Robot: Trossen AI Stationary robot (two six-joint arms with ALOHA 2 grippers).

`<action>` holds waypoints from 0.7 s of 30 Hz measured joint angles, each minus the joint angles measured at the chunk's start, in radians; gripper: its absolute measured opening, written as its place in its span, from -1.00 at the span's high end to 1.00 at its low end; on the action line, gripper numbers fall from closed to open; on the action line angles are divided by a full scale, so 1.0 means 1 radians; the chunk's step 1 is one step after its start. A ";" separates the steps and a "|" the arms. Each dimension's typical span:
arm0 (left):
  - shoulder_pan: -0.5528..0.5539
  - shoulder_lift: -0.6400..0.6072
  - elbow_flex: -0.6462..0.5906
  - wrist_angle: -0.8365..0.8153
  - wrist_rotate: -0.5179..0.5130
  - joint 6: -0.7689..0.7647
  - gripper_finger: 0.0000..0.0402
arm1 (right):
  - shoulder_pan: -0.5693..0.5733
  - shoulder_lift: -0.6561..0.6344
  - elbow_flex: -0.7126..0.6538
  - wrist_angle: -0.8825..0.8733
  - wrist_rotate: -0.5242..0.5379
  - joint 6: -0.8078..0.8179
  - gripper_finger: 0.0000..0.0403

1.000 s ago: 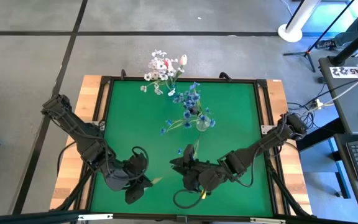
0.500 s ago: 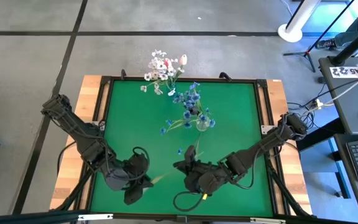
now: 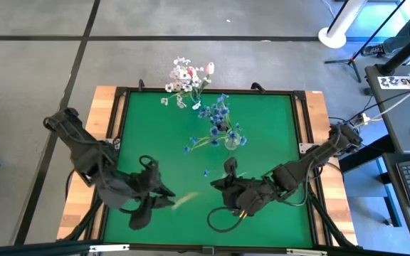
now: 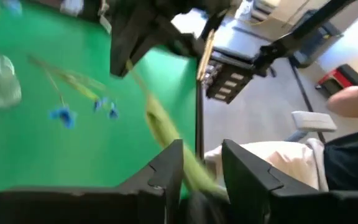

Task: Sort flowers into vase by color
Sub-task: Put the black flower into the transparent vase

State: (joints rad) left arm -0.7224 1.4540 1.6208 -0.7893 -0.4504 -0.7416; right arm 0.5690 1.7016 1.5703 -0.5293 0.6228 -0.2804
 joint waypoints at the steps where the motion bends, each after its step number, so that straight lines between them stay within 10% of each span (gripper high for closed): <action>1: -0.001 -0.001 0.023 -0.014 -0.011 0.023 0.48 | 0.000 -0.008 0.000 -0.018 -0.007 0.016 0.99; 11: -0.011 -0.002 0.132 -0.092 -0.156 0.187 0.48 | -0.015 -0.059 -0.060 -0.165 -0.002 0.185 1.00; 21: -0.099 -0.004 0.104 -0.351 -0.530 0.041 0.48 | -0.057 -0.620 -0.577 0.457 -0.098 0.090 1.00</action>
State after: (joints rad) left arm -0.8217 1.4502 1.7244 -1.1399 -0.9806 -0.7008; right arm 0.5120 1.0820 0.9935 -0.0727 0.5251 -0.1904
